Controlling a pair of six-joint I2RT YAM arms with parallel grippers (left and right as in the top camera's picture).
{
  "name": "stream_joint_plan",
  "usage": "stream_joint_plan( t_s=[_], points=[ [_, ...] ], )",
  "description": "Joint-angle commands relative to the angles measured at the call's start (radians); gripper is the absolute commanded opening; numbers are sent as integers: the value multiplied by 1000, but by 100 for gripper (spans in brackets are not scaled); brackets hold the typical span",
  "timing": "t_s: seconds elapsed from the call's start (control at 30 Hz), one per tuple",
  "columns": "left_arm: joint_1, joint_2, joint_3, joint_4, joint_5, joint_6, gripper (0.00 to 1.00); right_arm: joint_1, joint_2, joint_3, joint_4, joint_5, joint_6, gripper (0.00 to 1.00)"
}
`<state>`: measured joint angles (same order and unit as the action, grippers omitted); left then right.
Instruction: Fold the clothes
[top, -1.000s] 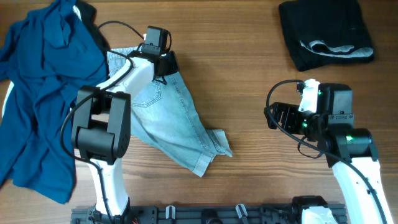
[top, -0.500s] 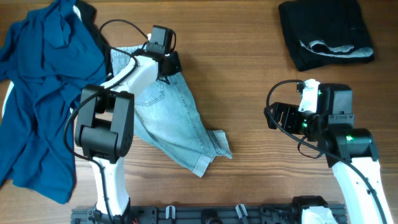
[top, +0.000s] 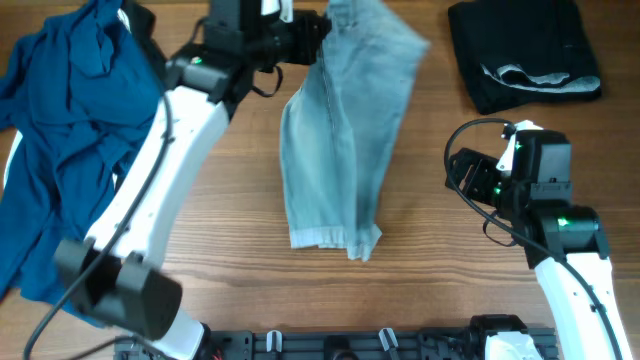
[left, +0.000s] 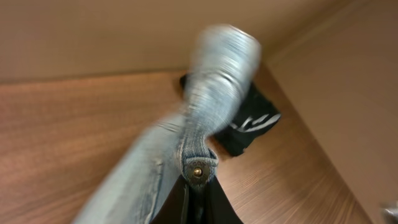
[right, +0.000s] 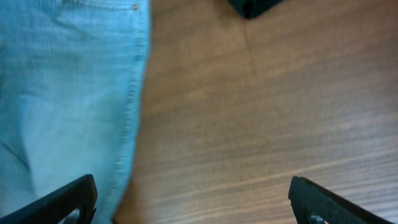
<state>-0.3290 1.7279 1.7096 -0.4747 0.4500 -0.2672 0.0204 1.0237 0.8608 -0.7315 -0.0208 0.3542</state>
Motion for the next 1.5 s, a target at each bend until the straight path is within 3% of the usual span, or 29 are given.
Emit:
stream_joint_plan(
  t_s=[0.0, 0.17, 0.2, 0.23, 0.27, 0.37, 0.5, 0.57, 0.63, 0.77, 0.87, 1.07, 1.3, 1.33, 1.47],
  points=[
    [74, -83, 26, -7, 20, 33, 4, -5, 2, 22, 36, -15, -43, 100],
    [179, 6, 26, 25, -109, 33, 15, -5, 2, 22, 35, -34, -37, 100],
    [190, 35, 26, 58, -146, 33, 42, -5, 2, 22, 35, -39, -37, 100],
    [204, 82, 26, 106, -183, 33, 74, -5, 2, 22, 35, -41, -37, 100],
    [216, 118, 26, 135, -202, 33, 99, -5, 2, 22, 35, -45, -37, 100],
    [261, 212, 26, 96, -190, -13, 100, -5, 2, 22, 28, -67, -40, 100],
    [295, 231, 26, -112, -30, -36, 100, -5, 5, 22, 32, -78, -51, 100],
    [290, 213, 26, -260, 44, -35, 100, -5, 19, 22, 73, -265, -191, 100],
    [280, 209, 26, -424, 37, -28, 100, 5, 57, 22, 100, -420, -279, 100],
    [287, 209, 26, -620, -74, -28, 100, 86, 205, 22, 125, -403, -410, 100],
    [307, 209, 26, -671, -159, -28, 100, 188, 356, 22, 243, -318, -443, 100],
    [314, 209, 26, -675, -159, -29, 100, 359, 535, 22, 512, -108, -481, 100],
    [314, 209, 26, -682, -159, -29, 100, 430, 671, 22, 697, -54, -538, 99],
    [314, 209, 26, -682, -159, -29, 100, 433, 677, 22, 716, -42, -537, 96],
    [314, 209, 26, -690, -159, -29, 100, 434, 690, 22, 766, -33, -534, 34]
  ],
)
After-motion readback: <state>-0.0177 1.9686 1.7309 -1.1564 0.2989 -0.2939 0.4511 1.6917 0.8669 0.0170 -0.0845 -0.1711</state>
